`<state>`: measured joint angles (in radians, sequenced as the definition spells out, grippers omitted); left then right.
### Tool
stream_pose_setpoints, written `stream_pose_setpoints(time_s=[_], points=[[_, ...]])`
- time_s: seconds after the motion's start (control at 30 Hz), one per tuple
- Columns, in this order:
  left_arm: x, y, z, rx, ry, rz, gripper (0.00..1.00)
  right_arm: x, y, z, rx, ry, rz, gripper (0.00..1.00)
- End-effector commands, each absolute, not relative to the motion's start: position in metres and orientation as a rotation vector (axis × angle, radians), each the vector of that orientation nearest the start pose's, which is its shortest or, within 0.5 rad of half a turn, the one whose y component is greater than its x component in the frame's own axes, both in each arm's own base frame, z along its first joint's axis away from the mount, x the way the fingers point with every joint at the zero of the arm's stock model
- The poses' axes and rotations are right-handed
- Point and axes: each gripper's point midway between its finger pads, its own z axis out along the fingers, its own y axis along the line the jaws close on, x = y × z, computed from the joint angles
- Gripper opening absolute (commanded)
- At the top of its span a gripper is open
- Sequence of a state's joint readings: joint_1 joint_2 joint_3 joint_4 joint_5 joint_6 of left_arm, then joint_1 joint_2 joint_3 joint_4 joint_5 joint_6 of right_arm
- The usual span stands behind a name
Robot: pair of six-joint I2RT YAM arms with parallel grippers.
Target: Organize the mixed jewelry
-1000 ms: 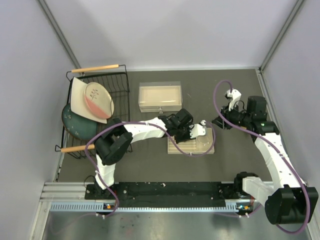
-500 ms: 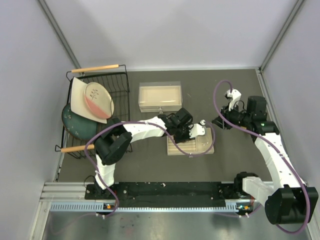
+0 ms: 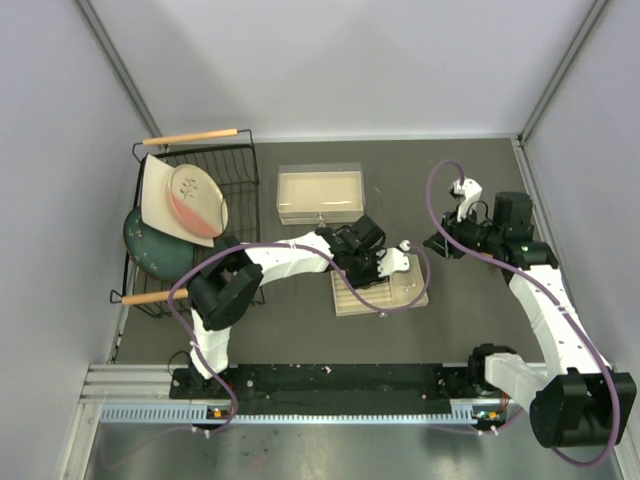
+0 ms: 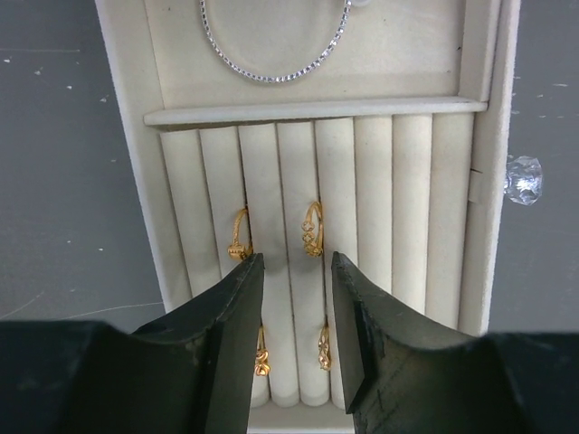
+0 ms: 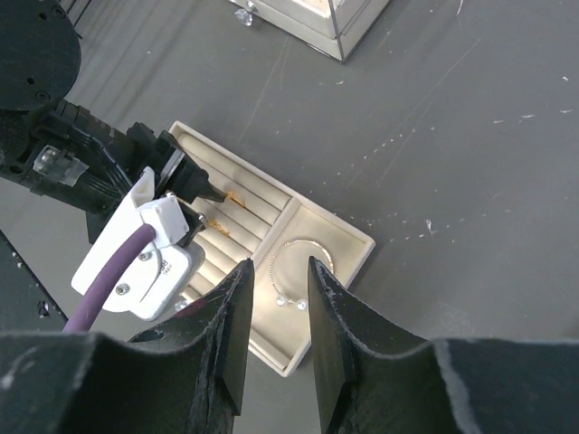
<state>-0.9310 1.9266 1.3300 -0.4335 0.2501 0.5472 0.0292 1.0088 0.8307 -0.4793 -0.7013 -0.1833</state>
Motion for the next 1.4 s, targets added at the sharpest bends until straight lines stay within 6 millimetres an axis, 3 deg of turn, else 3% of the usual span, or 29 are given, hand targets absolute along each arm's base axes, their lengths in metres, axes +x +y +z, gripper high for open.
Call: stream_pose_setpoints(time_s=[0.0,0.67,1.37], points=[[0.247,-0.379,0.070,1.794,1.842,-0.504,0.43,0.278,0.113,0.197,-0.609,1.999,0.669,0.31],[0.255,-0.390,0.096,1.732,1.802,-0.514,0.51,0.278,0.113,0.195,-0.609,2.004,0.671,0.31],[0.251,-0.396,0.077,1.771,1.845,-0.542,0.51,0.279,0.112,0.193,-0.612,2.007,0.666,0.31]])
